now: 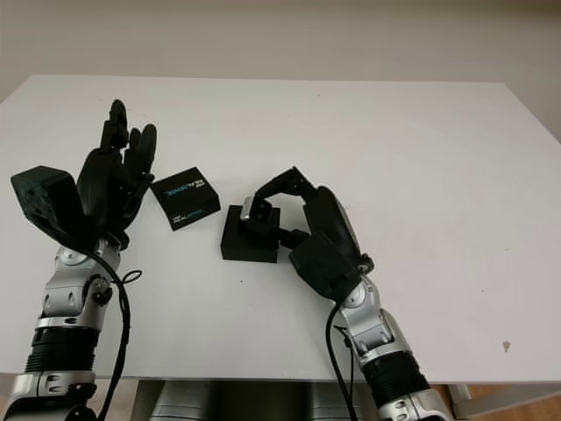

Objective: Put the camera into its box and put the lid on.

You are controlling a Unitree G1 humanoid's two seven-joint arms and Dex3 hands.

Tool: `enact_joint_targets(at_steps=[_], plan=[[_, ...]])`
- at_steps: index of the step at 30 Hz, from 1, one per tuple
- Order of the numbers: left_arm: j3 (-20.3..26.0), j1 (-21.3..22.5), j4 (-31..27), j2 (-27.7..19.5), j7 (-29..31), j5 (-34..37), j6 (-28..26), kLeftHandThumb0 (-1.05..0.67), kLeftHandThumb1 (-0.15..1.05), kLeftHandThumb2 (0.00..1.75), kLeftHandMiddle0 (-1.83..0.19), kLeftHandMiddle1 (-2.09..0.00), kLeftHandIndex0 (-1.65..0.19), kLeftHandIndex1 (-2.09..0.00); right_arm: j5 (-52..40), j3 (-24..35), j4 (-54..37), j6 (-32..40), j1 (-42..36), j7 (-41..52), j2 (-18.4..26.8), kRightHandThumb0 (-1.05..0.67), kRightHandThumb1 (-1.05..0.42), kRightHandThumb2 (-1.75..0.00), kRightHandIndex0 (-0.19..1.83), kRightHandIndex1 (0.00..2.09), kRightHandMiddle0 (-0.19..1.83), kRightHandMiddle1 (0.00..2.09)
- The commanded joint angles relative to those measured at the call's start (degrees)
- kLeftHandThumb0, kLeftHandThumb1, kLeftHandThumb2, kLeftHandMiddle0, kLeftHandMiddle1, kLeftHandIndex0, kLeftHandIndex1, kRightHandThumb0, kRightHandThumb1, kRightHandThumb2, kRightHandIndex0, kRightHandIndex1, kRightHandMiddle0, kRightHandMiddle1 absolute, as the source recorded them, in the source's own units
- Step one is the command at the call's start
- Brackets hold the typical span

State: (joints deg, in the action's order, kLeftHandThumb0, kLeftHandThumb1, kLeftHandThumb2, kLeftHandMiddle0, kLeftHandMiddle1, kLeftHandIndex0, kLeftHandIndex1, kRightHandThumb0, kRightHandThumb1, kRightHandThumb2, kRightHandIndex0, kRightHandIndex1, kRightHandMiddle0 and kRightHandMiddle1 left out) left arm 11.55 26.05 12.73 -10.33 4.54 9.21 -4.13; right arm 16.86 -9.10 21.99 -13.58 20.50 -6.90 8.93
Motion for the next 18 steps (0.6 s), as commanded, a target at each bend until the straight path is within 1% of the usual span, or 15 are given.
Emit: enact_joint_targets(at_steps=[1, 6, 8, 11, 13, 16, 18], plan=[[-0.02, -0.18, -0.74, -0.24, 0.17, 0.10, -0.20, -0.65, 1.05, 0.40, 0.19, 0.00, 0.19, 0.00, -1.54, 0.92, -0.44, 0.89, 1.04, 0.93, -0.87, -0.41, -0.95, -0.06, 0.10, 0.94, 0.34, 1.50], [-0.06, 0.06, -0.15, -0.38, 0.39, -0.08, 0.31, -0.66, 1.05, 0.39, 0.19, 0.00, 0.19, 0.00, -4.88, 2.15, -1.65, 4.68, 1.48, 4.76, -1.12, -0.42, -0.96, -0.06, 0.07, 0.91, 0.33, 1.51], [-0.07, 0.11, -0.24, -0.36, 0.39, -0.06, 0.11, -0.66, 1.05, 0.39, 0.19, 0.00, 0.19, 0.00, -5.58, 2.35, -2.73, 7.32, 2.01, 6.95, -0.59, -0.42, -0.96, -0.06, 0.06, 0.90, 0.34, 1.53], [-0.13, 0.06, -0.64, -0.23, 0.13, -0.11, -0.32, -0.66, 1.05, 0.39, 0.19, 0.00, 0.19, 0.00, -6.59, 2.68, -5.24, 12.58, 3.06, 11.08, 0.64, -0.43, -0.95, -0.05, 0.10, 0.76, 0.34, 1.55], [-0.11, 0.07, -0.78, -0.04, 0.03, 0.01, -0.39, -0.66, 1.05, 0.39, 0.19, 0.00, 0.19, 0.00, -7.87, 3.15, -6.90, 15.95, 3.85, 14.33, 1.55, -0.42, -0.94, -0.05, 0.14, 0.61, 0.33, 1.56], [-0.09, -0.01, -0.90, 0.02, -0.06, 0.03, -0.44, -0.66, 1.05, 0.39, 0.19, 0.00, 0.19, 0.00, -10.18, 3.88, -9.46, 22.62, 5.46, 19.73, 3.31, -0.44, -0.95, -0.05, 0.17, 0.46, 0.30, 1.62], [-0.09, -0.03, -0.90, 0.04, -0.08, 0.06, -0.44, -0.65, 1.05, 0.40, 0.19, 0.00, 0.19, 0.00, -11.17, 4.28, -10.46, 25.53, 6.63, 22.42, 4.59, -0.44, -0.93, -0.05, 0.23, 0.34, 0.34, 1.60]])
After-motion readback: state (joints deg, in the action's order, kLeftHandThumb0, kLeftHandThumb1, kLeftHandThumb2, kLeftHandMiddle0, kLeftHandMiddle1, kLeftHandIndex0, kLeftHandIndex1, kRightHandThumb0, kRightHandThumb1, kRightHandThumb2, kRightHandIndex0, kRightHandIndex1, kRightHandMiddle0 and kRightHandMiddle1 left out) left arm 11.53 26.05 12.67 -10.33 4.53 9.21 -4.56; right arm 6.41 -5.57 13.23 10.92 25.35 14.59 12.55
